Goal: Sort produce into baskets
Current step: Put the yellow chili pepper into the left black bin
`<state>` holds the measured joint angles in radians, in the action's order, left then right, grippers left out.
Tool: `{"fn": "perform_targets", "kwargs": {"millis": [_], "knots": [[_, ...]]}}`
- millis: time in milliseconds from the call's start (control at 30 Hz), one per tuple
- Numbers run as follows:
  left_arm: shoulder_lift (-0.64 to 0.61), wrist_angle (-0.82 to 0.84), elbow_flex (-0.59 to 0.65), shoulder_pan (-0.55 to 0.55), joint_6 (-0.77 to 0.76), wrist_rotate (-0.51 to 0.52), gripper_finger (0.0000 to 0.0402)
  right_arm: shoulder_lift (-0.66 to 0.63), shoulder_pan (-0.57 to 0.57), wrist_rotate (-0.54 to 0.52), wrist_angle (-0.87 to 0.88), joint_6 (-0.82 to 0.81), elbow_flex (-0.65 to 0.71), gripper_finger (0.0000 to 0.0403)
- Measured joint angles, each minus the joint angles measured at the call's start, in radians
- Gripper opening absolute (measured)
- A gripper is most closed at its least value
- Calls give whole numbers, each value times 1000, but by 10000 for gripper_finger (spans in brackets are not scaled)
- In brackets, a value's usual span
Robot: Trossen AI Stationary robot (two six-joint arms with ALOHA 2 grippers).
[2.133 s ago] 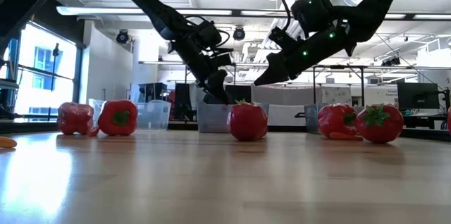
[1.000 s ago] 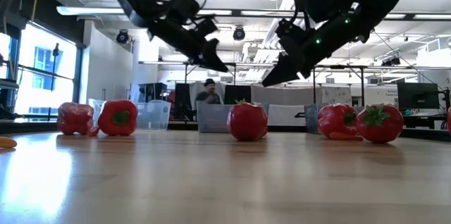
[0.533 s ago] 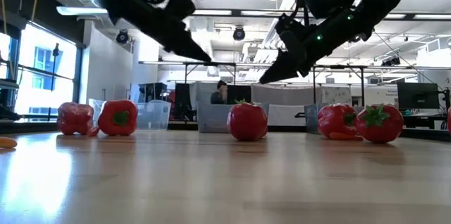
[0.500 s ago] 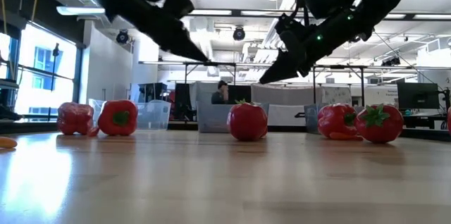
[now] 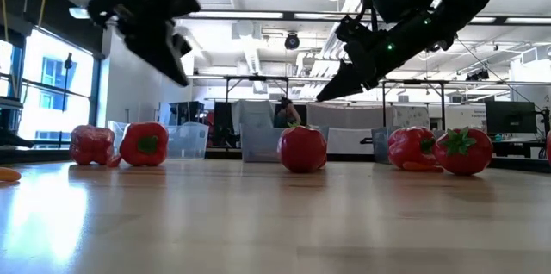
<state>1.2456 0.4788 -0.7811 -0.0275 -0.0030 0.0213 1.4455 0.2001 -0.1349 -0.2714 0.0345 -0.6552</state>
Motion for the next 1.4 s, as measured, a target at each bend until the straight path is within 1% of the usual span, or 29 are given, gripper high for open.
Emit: {"fn": "perform_targets", "kwargs": {"millis": [133, 300, 433, 533, 667, 867, 1033, 1400], "knots": [[16, 111, 0, -71, -207, -4, 45, 0, 0, 0, 0, 3, 0, 0], [19, 182, 0, -159, -442, -75, 95, 0, 0, 0, -3, 19, 0, 0], [19, 218, 0, -216, -598, -117, 131, 0, 0, 0, -3, 30, 0, 0], [19, 245, 0, -254, -676, -150, 141, 0, 0, 0, -3, 46, 0, 0], [43, 266, 0, -283, -790, -145, 141, 0, 1, 0, -4, 73, 0, 0], [134, 303, 0, -304, -834, -181, 141, 0, 3, 0, -33, 87, 0, 0], [203, 310, 0, -304, -843, -238, 141, 0, 3, -1, -36, 99, 0, 0], [291, 303, 0, -317, -866, -247, 140, 0, 3, -2, -40, 105, 0, 0]]}}
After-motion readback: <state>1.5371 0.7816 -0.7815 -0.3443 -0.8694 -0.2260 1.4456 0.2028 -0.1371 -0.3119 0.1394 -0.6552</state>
